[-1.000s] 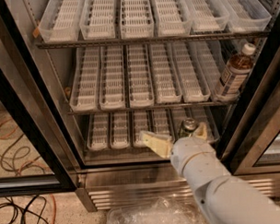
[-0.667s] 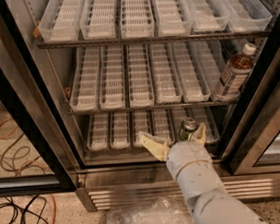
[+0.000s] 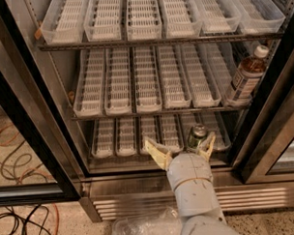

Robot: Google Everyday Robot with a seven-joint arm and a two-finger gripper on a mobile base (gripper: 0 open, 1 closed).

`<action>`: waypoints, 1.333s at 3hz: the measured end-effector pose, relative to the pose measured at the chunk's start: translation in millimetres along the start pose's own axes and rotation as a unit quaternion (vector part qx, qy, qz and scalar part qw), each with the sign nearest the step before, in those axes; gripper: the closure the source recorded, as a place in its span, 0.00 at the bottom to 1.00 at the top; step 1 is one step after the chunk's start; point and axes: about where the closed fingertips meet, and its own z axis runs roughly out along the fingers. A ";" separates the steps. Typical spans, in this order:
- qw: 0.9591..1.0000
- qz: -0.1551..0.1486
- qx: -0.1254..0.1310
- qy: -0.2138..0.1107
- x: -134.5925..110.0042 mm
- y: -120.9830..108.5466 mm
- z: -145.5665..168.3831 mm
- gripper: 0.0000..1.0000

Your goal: Pick blue plastic bottle from middle shelf of fridge

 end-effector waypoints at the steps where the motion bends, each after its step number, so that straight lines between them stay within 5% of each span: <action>1: 0.999 -0.001 0.039 -0.016 -9.2 -19.4 -1.1 0.00; 2: 0.999 -0.002 0.038 -0.016 -8.9 -18.2 -1.2 0.00; 3: 0.997 -0.019 0.066 -0.029 -15.0 -32.5 5.3 0.00; 4: 0.990 -0.049 0.114 -0.060 -25.1 -69.0 11.3 0.00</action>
Offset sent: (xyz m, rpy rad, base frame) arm 0.0002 -0.0147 0.0071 -0.0115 -0.0289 -0.0644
